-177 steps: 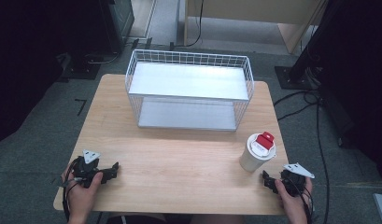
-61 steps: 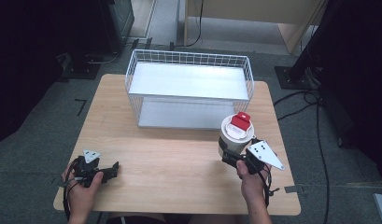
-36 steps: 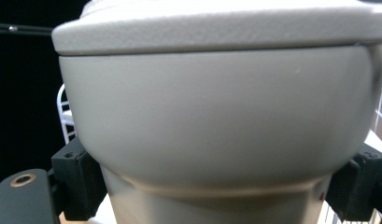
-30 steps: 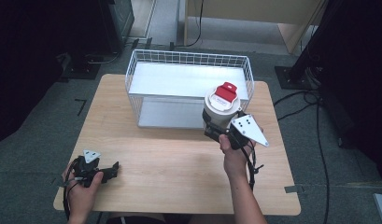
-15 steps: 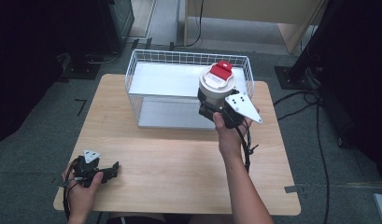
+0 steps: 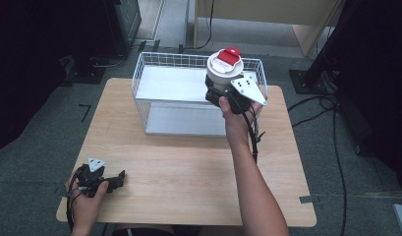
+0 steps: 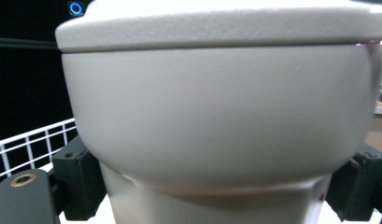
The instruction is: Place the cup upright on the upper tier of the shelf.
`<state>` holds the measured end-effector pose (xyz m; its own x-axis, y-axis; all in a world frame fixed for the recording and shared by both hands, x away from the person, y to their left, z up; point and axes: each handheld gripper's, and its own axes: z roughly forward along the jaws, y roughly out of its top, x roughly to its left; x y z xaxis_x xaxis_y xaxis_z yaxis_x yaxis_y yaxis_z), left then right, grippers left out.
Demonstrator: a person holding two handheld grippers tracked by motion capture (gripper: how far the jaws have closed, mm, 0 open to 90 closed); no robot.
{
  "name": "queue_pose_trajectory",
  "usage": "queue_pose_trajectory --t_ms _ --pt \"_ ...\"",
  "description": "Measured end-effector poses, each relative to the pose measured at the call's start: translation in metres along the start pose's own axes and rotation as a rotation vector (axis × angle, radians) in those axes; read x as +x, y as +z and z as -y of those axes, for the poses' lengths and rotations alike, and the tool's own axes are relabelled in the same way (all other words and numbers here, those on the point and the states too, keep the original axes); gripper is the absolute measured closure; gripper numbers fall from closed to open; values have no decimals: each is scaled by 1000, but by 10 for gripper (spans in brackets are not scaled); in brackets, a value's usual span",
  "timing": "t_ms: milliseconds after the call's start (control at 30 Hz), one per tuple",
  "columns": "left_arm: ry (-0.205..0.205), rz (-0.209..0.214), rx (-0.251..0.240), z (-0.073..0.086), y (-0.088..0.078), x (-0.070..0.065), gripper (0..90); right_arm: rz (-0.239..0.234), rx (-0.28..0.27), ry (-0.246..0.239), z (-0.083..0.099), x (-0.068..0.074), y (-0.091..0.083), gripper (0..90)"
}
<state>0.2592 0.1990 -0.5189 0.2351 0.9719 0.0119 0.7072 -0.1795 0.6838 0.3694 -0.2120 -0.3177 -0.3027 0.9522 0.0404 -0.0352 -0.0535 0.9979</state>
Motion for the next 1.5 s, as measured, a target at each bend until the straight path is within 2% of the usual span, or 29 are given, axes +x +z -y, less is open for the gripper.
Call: queue_pose_trajectory --t_ms 200,400,633,767,900,1167,1367,1500 --pt "4 3 3 0 0 0 0 8 26 -20 4 -4 18 110" --pt "2 3 2 0 0 0 0 14 38 5 5 -8 34 110" --pt "5 6 3 0 0 0 0 -4 42 -3 5 -8 48 110" --pt "5 6 3 0 0 0 0 3 48 -15 6 -6 53 110" --pt "5 6 3 0 0 0 0 5 47 -2 6 -8 54 110" --pt "5 6 3 0 0 0 0 -23 55 23 6 -13 49 107" --pt "5 6 3 0 0 0 0 -46 72 15 4 -15 47 99" --pt "5 6 3 0 0 0 0 -61 81 18 3 -17 44 42"
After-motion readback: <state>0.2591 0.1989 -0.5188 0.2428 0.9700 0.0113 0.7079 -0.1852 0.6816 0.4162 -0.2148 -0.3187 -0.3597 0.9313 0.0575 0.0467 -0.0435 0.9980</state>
